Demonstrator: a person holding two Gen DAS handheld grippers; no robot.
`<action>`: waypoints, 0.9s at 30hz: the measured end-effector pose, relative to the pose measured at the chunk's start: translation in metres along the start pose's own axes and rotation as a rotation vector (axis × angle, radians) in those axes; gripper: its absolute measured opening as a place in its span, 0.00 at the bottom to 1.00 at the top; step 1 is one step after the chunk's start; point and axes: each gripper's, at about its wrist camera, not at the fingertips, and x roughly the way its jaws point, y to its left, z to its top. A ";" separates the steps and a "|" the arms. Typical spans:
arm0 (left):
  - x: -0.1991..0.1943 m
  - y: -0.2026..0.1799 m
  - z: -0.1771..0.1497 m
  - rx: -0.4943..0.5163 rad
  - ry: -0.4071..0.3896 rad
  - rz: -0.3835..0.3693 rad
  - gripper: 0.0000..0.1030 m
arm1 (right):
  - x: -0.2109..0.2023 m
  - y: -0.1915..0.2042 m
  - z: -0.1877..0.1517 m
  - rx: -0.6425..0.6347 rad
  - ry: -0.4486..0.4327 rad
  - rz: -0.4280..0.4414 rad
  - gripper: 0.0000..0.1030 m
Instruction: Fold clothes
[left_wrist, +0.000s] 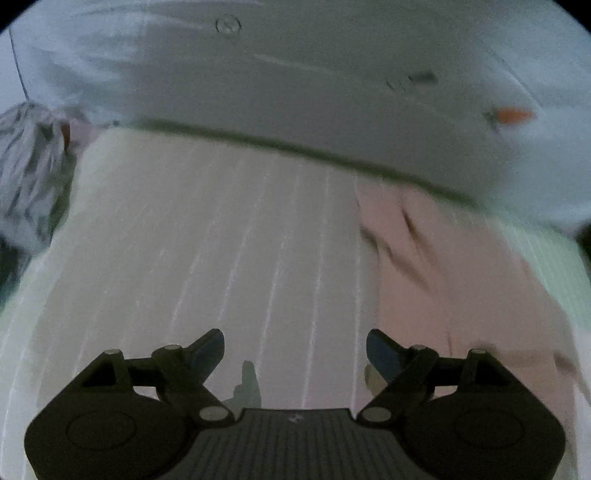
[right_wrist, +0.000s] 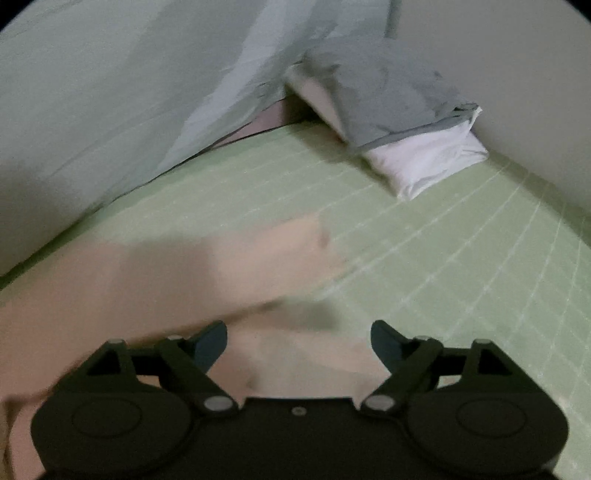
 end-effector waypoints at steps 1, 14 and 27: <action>-0.003 -0.002 -0.008 0.015 0.011 -0.005 0.82 | -0.010 0.003 -0.008 -0.009 0.001 0.016 0.83; -0.054 0.010 -0.096 0.175 0.075 -0.071 0.82 | -0.098 0.029 -0.114 -0.116 0.071 0.096 0.83; -0.083 0.048 -0.132 0.255 0.101 -0.055 0.82 | -0.157 0.086 -0.175 -0.251 0.075 0.290 0.82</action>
